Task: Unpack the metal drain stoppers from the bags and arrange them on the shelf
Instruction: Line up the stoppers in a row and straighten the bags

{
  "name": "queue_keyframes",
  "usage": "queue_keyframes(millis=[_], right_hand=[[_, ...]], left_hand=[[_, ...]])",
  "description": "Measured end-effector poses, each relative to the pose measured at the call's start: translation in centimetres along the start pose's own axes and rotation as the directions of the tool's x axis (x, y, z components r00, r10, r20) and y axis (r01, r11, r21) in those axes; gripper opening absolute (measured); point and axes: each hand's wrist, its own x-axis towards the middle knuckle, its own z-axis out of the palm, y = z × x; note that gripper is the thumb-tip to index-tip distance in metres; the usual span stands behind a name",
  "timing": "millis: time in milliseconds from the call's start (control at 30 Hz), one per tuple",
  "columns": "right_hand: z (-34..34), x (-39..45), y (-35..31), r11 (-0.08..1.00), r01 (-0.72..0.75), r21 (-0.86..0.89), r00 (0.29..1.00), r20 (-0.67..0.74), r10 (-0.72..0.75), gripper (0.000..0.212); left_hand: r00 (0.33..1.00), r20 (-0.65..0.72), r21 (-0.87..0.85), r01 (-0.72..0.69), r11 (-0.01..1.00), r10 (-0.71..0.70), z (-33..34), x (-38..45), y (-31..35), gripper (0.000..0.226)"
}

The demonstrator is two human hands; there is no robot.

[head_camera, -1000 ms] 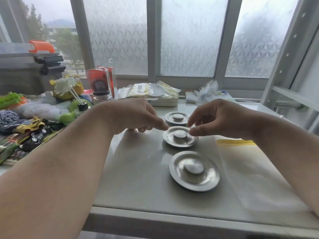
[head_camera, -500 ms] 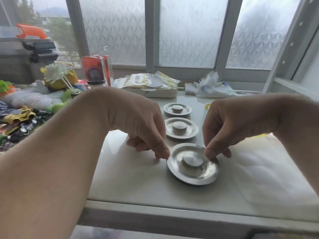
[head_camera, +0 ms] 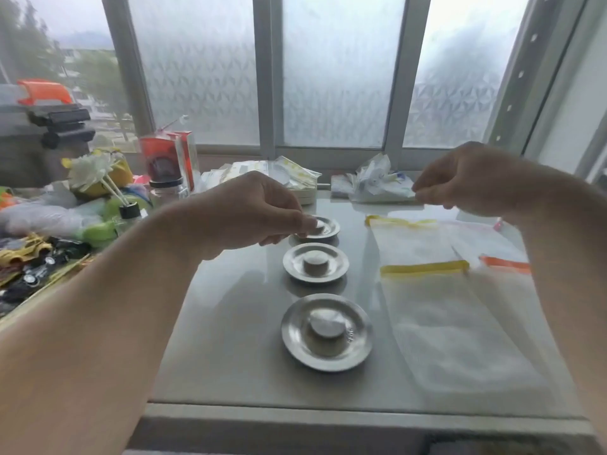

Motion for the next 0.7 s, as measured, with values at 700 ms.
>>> queue_keyframes(millis=[700], right_hand=[[3.6,1.2,3.2,0.943,-0.276,-0.186,0.961,-0.076,0.266,0.053]], left_hand=[[0.969,0.241,0.490,-0.077,0.868,-0.050,8.0,8.0,5.3,0.038]])
